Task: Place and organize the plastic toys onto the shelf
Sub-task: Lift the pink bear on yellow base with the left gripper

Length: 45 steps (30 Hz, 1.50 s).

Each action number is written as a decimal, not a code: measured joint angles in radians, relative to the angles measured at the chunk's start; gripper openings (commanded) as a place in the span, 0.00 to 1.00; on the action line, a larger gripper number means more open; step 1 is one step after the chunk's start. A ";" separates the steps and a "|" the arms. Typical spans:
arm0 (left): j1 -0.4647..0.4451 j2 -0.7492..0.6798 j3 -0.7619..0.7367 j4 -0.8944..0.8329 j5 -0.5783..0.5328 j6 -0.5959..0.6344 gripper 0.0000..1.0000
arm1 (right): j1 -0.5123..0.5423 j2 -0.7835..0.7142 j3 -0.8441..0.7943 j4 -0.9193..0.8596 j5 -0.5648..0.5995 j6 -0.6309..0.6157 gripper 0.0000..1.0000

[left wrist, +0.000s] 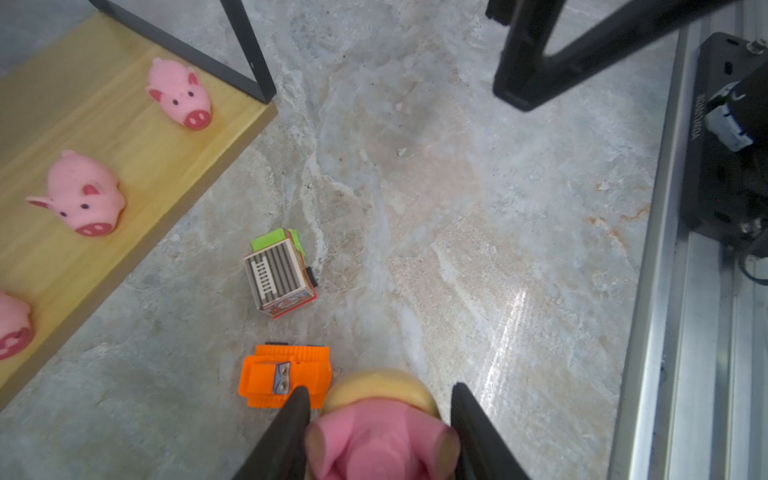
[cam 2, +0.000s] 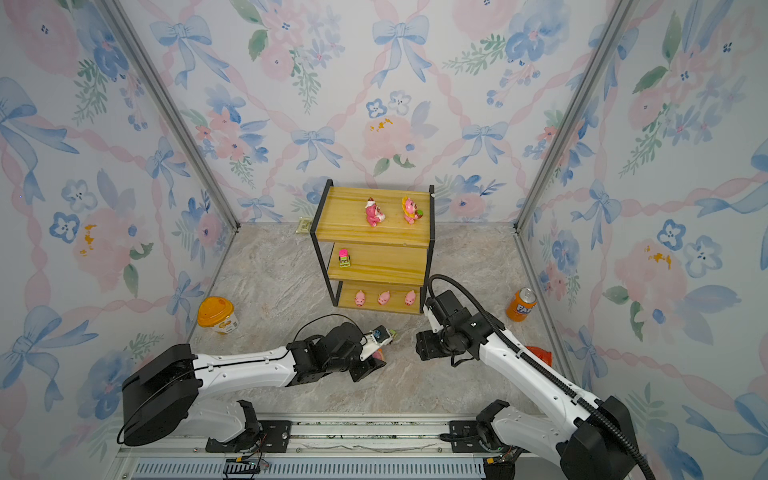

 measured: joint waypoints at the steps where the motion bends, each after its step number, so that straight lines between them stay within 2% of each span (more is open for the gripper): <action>1: 0.000 0.002 -0.001 -0.003 0.000 -0.002 0.27 | 0.000 0.000 0.000 0.000 0.000 0.000 0.72; 15: 0.000 0.068 -0.043 0.005 -0.002 -0.037 0.29 | 0.000 0.000 0.000 0.000 0.000 0.000 0.71; 32: -0.002 0.079 -0.050 0.035 0.002 -0.045 0.47 | 0.000 0.037 0.004 0.000 -0.020 -0.001 0.72; 45: -0.002 0.092 -0.059 0.048 0.005 -0.056 0.17 | 0.000 0.048 0.008 0.000 -0.027 -0.002 0.72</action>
